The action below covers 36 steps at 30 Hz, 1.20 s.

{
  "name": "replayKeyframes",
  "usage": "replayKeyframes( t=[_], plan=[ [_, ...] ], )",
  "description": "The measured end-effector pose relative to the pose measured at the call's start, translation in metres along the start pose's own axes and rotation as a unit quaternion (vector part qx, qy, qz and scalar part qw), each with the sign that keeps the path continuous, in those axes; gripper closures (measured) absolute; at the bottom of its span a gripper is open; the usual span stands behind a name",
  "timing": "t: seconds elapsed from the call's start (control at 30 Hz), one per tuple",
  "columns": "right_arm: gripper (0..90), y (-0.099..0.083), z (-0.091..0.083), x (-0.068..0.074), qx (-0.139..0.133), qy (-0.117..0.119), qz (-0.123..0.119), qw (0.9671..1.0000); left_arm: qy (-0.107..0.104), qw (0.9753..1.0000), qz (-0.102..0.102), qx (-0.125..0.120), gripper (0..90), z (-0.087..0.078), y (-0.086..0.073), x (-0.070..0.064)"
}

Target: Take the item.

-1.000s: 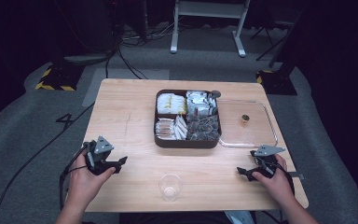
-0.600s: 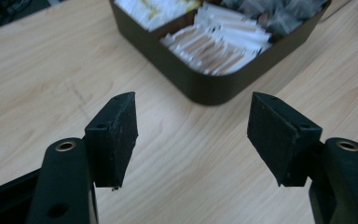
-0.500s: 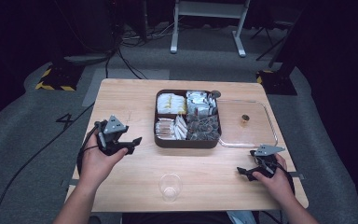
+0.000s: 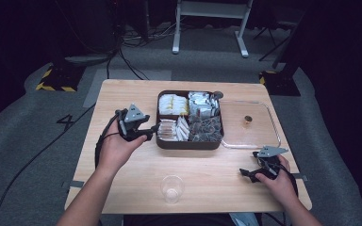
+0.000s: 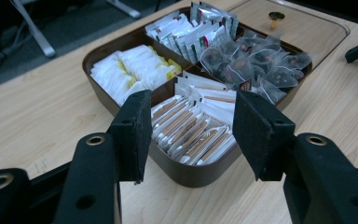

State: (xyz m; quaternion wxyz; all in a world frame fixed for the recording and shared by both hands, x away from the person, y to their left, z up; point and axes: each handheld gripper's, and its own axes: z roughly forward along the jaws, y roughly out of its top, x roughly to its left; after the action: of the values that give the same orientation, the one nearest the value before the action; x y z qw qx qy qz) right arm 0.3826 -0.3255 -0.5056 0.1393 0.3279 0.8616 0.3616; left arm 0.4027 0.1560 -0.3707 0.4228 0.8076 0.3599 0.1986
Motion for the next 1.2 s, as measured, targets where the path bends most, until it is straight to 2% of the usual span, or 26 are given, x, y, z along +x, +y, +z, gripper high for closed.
replayKeyframes(
  t=[0.1, 0.13, 0.27, 0.33, 0.57, 0.87, 1.0, 1.2],
  plan=[
    [1.4, 0.0, 0.0, 0.0, 0.0, 0.0, 0.0, 1.0, 0.002, 1.0, -0.003, -0.009, 48.0, 0.01, 0.006, 0.004],
    [1.5, 0.0, 0.0, 0.0, 0.0, 0.0, 0.0, 1.0, -0.002, 0.9999, -0.01, -0.002, 48.0, 0.013, 0.008, 0.006],
    [1.5, 0.0, 0.0, 0.0, 0.0, 0.0, 0.0, 1.0, -0.015, 0.9998, -0.014, -0.005, 46.1, 0.028, 0.015, 0.012],
    [1.5, 0.0, 0.0, 0.0, 0.0, 0.0, -0.001, 1.0, -0.014, 0.9999, -0.006, -0.008, 45.9, 0.036, 0.018, 0.015],
    [1.5, 0.0, 0.0, -0.001, 0.0, 0.004, -0.003, 1.0, -0.027, 0.9994, -0.017, -0.01, 46.3, 0.058, 0.032, 0.023],
    [1.4, 0.0, 0.0, -0.001, 0.0, 0.005, -0.005, 1.0, -0.031, 0.9993, -0.011, 0.015, 46.5, 0.082, 0.044, 0.031],
    [1.5, 0.0, 0.0, -0.001, 0.0, 0.005, -0.005, 1.0, -0.037, 0.999, -0.02, 0.016, 45.4, 0.095, 0.043, 0.035],
    [1.5, 0.0, 0.0, -0.001, 0.001, 0.005, -0.006, 1.0, -0.037, 0.9982, -0.028, 0.039, 45.1, 0.118, 0.041, 0.041]
  ],
)
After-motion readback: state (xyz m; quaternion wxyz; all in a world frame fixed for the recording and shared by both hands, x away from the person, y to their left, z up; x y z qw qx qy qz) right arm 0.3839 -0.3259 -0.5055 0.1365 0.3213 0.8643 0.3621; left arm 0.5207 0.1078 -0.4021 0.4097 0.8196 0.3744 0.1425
